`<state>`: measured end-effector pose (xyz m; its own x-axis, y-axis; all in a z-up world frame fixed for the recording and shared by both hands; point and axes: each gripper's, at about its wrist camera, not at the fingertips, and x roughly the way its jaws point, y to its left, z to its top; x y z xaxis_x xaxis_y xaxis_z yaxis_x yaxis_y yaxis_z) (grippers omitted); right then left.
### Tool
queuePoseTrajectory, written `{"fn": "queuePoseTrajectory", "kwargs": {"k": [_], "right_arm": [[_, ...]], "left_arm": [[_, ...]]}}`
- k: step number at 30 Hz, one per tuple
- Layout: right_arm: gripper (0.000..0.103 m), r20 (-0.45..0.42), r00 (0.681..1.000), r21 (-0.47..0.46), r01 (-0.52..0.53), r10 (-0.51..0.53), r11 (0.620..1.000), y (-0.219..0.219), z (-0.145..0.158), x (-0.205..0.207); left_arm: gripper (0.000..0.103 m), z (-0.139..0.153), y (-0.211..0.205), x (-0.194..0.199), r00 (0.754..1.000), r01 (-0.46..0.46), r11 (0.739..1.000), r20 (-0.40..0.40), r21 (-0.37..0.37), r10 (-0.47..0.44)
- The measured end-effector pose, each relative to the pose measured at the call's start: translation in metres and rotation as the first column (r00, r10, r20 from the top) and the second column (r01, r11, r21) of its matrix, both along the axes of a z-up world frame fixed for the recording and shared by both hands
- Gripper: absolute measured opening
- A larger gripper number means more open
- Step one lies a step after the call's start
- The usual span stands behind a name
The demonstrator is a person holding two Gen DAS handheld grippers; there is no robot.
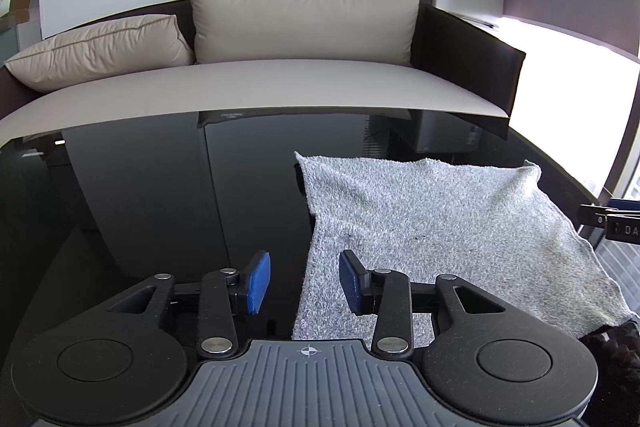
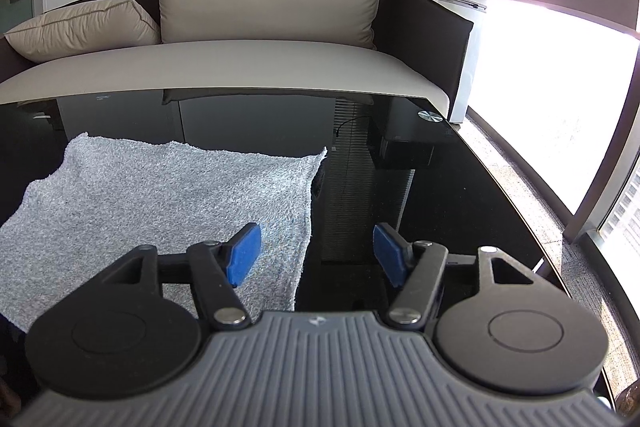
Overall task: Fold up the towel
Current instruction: 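Open both grippers, releasing the towel flat on the table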
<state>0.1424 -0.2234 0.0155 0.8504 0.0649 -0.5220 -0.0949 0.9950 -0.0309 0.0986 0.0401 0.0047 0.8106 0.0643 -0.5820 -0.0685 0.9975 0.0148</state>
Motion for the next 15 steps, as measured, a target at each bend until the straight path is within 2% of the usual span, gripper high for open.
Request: {"fn": "queuePoseTrajectory", "kwargs": {"k": [7, 9, 13, 15], "right_arm": [[0.078, 0.002, 1.000, 0.054, -0.014, 0.014, 0.998, 0.001, 0.002, -0.022], [0.080, 0.006, 1.000, 0.063, -0.018, 0.018, 0.998, 0.002, 0.002, -0.027], [0.091, 0.014, 1.000, 0.074, -0.028, 0.027, 0.997, 0.004, 0.004, -0.035], [0.092, 0.015, 0.999, 0.073, -0.035, 0.034, 0.997, 0.005, 0.004, -0.039]], "left_arm": [[0.051, 0.001, 0.002, -0.013, 1.000, -0.008, 1.000, 0.013, -0.023, 0.008], [0.066, 0.001, 0.002, -0.017, 1.000, -0.012, 1.000, 0.016, -0.022, 0.012], [0.074, 0.002, 0.001, -0.022, 1.000, -0.015, 1.000, 0.026, -0.024, 0.016], [0.088, 0.002, 0.000, -0.025, 0.999, -0.020, 1.000, 0.033, -0.022, 0.021]]}}
